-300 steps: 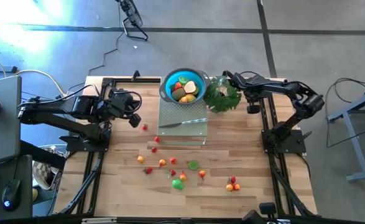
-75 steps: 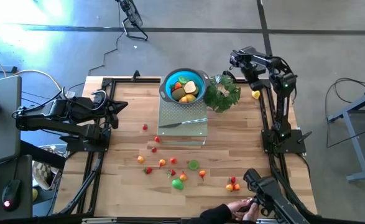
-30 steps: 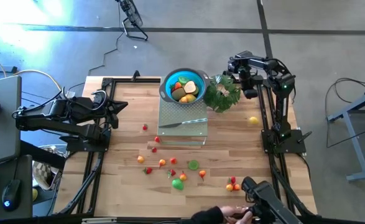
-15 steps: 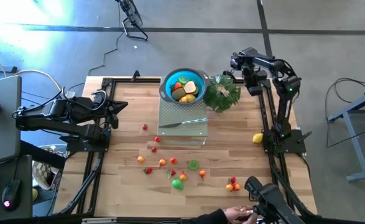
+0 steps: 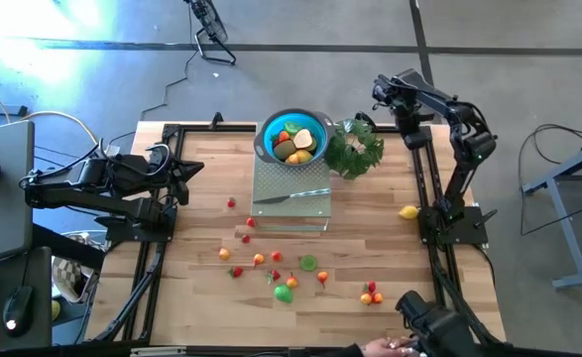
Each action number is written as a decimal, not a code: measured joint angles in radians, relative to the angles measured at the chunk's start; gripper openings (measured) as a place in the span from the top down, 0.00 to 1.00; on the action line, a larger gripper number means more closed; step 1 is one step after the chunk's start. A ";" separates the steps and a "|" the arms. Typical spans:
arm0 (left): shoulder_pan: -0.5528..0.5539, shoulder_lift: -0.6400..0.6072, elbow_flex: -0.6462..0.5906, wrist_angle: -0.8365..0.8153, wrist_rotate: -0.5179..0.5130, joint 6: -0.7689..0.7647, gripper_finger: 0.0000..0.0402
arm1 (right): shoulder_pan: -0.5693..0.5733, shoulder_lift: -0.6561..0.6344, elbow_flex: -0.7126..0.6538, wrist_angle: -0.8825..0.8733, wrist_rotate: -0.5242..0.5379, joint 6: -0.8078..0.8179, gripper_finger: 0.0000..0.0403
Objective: Pick & Place Fruit
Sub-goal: Put the yellow lemon in the blue bowl on the shelf
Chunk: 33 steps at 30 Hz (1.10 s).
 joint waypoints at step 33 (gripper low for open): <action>0.000 0.000 0.000 0.000 0.000 0.000 0.99 | 0.218 -0.272 0.000 0.039 0.135 -0.092 0.99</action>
